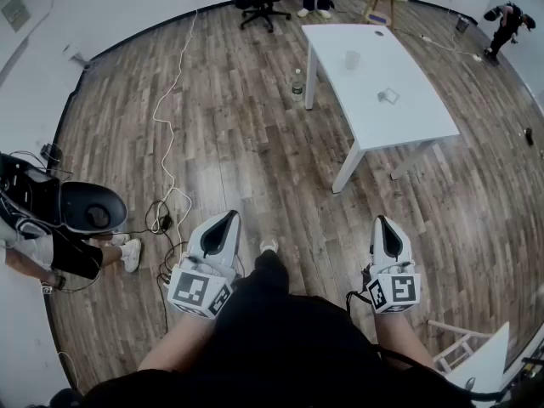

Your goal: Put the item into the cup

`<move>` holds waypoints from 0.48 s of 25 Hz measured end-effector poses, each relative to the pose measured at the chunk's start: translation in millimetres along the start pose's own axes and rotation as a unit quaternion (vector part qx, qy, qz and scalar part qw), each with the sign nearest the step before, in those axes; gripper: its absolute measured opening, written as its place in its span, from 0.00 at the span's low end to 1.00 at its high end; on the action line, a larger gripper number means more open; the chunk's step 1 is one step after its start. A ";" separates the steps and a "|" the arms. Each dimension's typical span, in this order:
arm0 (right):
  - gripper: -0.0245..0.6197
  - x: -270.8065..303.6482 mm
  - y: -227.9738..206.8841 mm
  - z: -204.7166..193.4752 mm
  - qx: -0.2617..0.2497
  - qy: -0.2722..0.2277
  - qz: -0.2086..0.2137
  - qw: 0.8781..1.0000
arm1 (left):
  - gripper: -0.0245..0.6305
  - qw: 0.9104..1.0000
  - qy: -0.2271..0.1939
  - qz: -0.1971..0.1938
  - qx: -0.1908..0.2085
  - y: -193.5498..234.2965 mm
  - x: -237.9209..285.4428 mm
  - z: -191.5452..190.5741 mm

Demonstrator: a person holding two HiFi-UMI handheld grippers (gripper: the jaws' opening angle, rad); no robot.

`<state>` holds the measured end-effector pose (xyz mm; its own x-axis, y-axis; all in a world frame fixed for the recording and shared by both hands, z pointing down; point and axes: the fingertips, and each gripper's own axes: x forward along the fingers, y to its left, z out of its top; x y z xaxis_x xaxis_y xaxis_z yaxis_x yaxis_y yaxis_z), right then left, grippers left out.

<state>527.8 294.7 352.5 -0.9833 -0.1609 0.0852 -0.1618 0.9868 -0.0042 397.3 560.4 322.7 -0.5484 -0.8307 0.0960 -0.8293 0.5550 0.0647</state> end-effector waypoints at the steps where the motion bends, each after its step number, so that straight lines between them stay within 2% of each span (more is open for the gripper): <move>1: 0.04 6.1 0.1 1.6 -0.004 0.000 0.000 1.000 | 0.04 1.000 -0.003 -0.004 0.003 4.9 7.4 2.6; 12: 0.04 77.2 -1.4 24.5 -0.011 0.004 -0.035 0.999 | 0.04 0.999 -0.008 -0.045 -0.001 67.5 86.9 21.3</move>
<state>450.1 280.4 334.6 -0.9692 -0.2285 0.0917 -0.2273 0.9735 0.0244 291.4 524.7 314.2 -0.4730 -0.8780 0.0738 -0.8753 0.4778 0.0741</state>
